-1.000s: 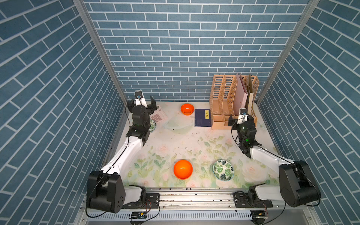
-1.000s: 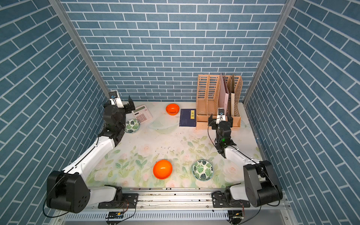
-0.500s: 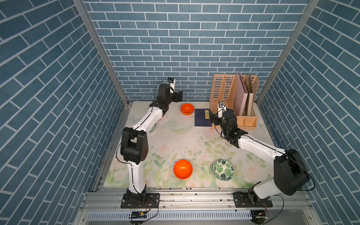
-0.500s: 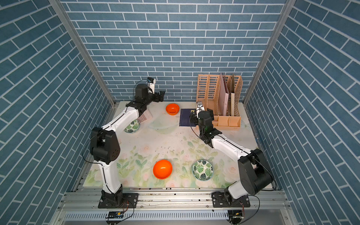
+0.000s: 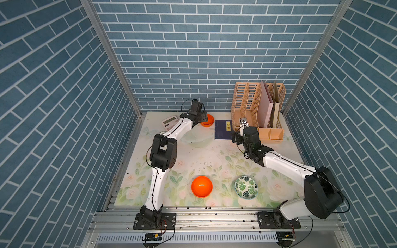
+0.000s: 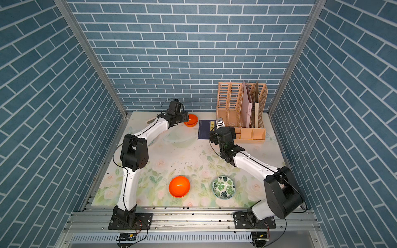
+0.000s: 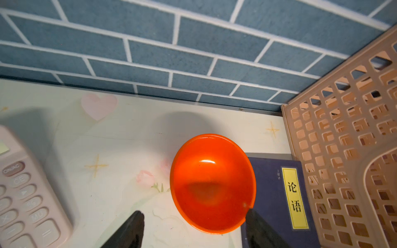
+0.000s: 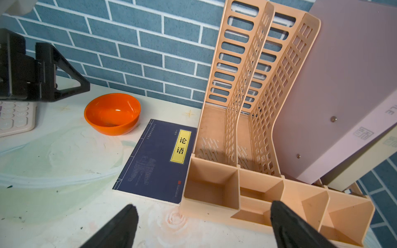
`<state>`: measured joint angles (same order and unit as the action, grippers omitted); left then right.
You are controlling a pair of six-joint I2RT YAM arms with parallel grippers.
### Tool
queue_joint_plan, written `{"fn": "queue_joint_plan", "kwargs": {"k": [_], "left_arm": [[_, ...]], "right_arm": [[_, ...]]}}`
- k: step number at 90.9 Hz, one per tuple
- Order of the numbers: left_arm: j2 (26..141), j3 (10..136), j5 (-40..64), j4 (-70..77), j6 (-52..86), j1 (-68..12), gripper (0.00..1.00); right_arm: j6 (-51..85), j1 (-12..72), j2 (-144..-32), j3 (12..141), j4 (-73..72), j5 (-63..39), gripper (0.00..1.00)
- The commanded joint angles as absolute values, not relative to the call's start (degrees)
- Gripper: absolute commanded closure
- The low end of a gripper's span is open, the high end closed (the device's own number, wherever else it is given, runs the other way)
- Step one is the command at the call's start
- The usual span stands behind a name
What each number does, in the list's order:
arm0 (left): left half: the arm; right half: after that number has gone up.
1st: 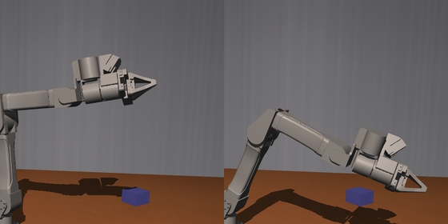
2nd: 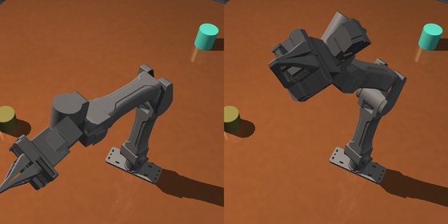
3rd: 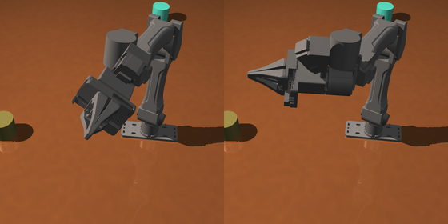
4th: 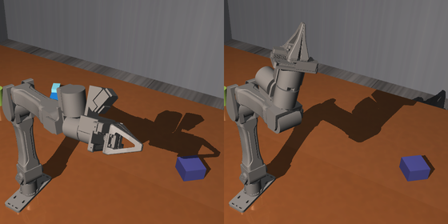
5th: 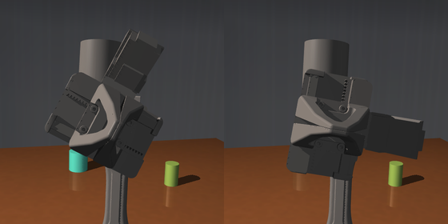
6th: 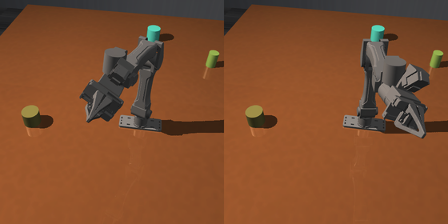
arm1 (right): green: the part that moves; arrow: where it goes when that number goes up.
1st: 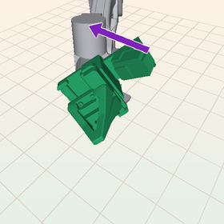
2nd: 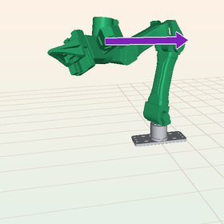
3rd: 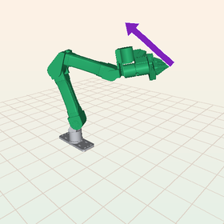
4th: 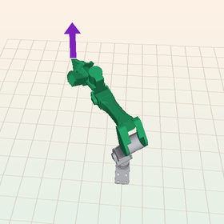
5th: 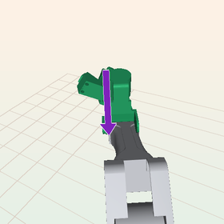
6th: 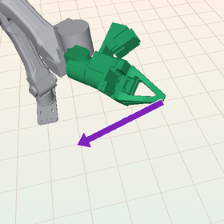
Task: Stack the bowls
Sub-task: Pick up the bowl from the center of the board.
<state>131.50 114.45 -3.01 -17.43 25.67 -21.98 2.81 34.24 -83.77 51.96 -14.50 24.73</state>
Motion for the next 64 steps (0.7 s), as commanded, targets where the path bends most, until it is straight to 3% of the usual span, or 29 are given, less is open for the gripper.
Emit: {"fn": "queue_joint_plan", "kwargs": {"k": [1,64], "left_arm": [[133.1,114.5,-4.2,-17.5,29.5,-22.0,0.25],[144.8,124.5,-2.2,-20.2,36.2,-21.9,0.41]], "right_arm": [[5.1,34.6,-82.4,51.1,-13.9,24.8,0.00],[7.4,34.7,-83.8,46.5,-17.6,21.4,0.00]]}}
